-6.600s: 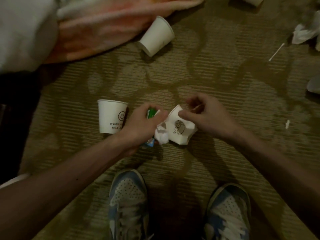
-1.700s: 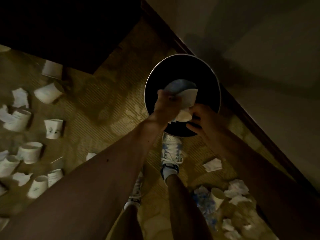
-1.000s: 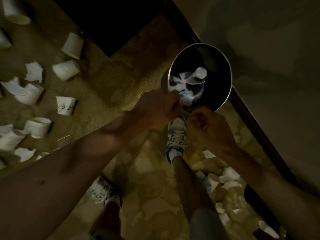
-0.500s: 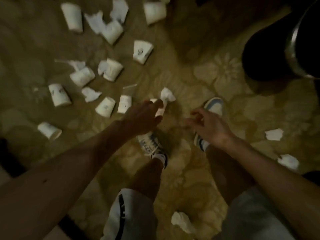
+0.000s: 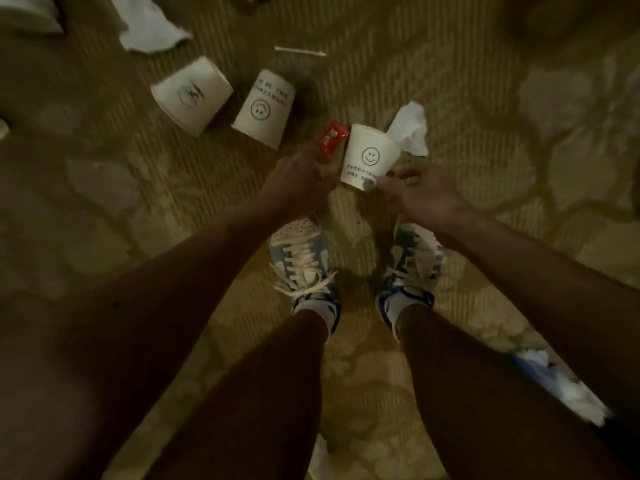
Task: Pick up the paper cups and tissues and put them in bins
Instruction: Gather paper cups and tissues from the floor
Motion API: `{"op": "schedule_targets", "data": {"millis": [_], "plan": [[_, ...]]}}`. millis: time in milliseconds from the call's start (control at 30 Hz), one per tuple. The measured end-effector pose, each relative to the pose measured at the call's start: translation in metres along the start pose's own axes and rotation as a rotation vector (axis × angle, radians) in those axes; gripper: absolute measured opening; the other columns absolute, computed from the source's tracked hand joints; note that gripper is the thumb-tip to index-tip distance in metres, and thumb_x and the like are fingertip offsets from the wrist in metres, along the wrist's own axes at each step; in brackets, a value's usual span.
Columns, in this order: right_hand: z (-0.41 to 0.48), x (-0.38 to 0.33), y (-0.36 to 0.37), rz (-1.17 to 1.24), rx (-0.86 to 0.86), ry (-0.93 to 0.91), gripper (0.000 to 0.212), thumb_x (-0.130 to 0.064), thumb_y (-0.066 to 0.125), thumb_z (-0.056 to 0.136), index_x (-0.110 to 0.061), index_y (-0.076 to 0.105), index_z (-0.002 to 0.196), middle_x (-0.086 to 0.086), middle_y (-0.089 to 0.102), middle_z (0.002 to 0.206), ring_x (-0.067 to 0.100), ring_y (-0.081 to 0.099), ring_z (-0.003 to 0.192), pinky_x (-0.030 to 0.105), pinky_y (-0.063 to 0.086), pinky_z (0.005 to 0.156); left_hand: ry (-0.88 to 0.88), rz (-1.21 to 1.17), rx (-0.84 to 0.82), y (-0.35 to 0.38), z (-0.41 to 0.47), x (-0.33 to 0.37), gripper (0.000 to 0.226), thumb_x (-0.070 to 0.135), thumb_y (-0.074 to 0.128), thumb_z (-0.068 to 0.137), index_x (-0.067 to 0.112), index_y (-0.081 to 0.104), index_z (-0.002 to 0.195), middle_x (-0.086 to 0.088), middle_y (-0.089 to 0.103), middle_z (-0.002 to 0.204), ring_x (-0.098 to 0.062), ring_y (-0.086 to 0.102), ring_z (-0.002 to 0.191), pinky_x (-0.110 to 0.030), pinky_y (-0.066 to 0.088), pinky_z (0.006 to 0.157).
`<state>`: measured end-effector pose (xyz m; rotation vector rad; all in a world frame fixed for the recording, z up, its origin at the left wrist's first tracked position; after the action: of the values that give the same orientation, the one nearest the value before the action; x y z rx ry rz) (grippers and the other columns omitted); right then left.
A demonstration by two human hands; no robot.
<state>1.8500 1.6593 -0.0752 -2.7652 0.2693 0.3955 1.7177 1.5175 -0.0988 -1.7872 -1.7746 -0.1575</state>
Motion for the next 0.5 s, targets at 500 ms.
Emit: {"op": "schedule_targets", "data": {"millis": [500], "plan": [[0.050, 0.003, 0.036, 0.335, -0.037, -0.123, 0.027, -0.032, 0.080, 0.077, -0.027, 0.068, 0.101, -0.007, 0.076, 0.083, 0.009, 0.072, 0.071, 0.018, 0.051, 0.051, 0.018, -0.473, -0.006, 0.027, 0.043, -0.027, 0.023, 0.040, 0.050, 0.099, 0.022, 0.061, 0.093, 0.006, 0.066, 0.072, -0.006, 0.064, 0.060, -0.021, 0.046, 0.048]]}}
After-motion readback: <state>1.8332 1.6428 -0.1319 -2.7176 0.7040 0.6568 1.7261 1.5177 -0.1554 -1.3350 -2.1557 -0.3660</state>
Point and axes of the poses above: each hand's wrist, its own z-axis towards the middle knuckle, its own y-axis out of the palm, x = y × z, the point moved 1 cm from there along z, towards the middle knuckle
